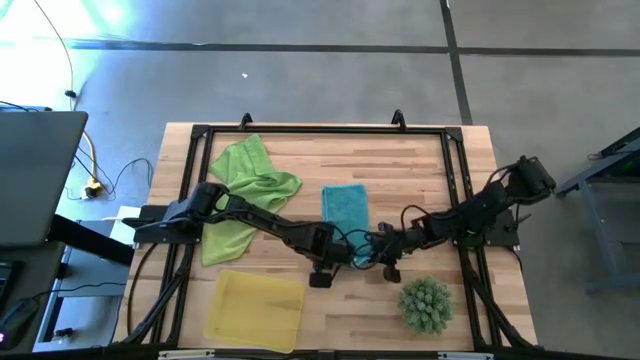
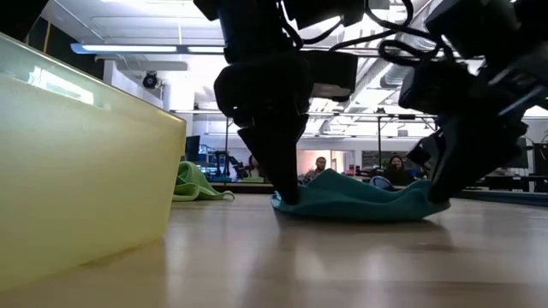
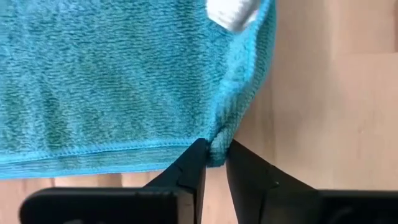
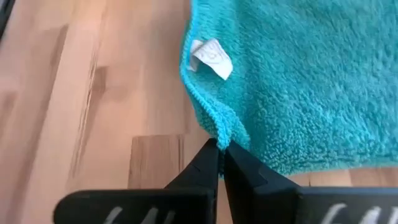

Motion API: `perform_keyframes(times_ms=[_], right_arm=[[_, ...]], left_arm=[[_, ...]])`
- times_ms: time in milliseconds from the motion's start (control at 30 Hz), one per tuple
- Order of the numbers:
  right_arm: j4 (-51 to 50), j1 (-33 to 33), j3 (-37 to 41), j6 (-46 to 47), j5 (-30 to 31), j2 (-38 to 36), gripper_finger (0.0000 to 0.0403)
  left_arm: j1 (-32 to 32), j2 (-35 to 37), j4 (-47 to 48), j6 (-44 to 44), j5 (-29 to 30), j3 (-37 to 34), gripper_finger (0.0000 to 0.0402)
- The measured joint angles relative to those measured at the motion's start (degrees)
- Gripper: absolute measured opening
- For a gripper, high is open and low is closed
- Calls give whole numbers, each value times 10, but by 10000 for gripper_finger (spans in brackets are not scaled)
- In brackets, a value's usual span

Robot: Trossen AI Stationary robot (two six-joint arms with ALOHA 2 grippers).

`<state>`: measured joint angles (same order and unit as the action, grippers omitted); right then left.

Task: Roll microfiber towels into tight, uniform cylinder then place into a basket
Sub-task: Roll the blue microfiber towel

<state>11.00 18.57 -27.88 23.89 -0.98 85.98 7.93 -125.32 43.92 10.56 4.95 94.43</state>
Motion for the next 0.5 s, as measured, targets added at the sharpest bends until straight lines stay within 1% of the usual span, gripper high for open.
perform_keyframes(times_ms=[167,300,500], right_arm=[[4,-23,0,47,-5,-1,3],[5,-44,0,78,-17,-1,2],[-11,-71,-1,94,-20,-2,2]], left_arm=[[6,0,5,4,-1,5,66],[8,0,36,9,3,18,66],[2,1,76,66,48,26,70]])
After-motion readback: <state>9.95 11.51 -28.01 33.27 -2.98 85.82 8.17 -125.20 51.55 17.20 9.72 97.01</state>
